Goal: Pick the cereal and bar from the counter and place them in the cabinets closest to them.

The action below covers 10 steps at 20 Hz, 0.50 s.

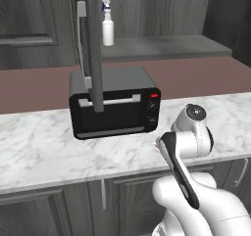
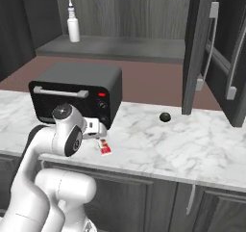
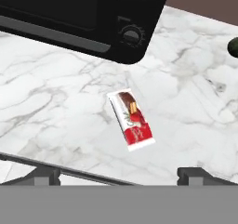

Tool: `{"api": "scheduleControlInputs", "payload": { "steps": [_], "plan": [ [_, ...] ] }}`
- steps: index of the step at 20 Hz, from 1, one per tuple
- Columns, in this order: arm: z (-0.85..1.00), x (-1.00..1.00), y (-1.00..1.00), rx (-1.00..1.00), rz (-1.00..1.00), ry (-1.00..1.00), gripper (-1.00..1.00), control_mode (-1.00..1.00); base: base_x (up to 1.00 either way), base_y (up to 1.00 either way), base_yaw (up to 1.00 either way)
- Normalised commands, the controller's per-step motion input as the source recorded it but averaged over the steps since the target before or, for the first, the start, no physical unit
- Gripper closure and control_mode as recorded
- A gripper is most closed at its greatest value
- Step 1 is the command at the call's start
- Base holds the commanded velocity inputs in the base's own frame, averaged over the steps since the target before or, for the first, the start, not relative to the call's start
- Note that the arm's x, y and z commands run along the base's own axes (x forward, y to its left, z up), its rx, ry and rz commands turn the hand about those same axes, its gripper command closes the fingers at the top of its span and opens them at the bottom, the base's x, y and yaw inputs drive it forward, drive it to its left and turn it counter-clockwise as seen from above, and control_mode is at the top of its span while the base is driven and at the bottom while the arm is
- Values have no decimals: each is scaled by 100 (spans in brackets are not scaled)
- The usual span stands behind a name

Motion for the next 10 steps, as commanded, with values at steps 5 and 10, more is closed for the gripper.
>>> {"api": "scheduleControlInputs", "payload": {
  "steps": [5,10],
  "plan": [
    [-41,26,-10,2,3,8,-100,-100,0,0,0],
    [-31,29,-11,2,4,9,-100,-100,0,0,0]
  ]
}}
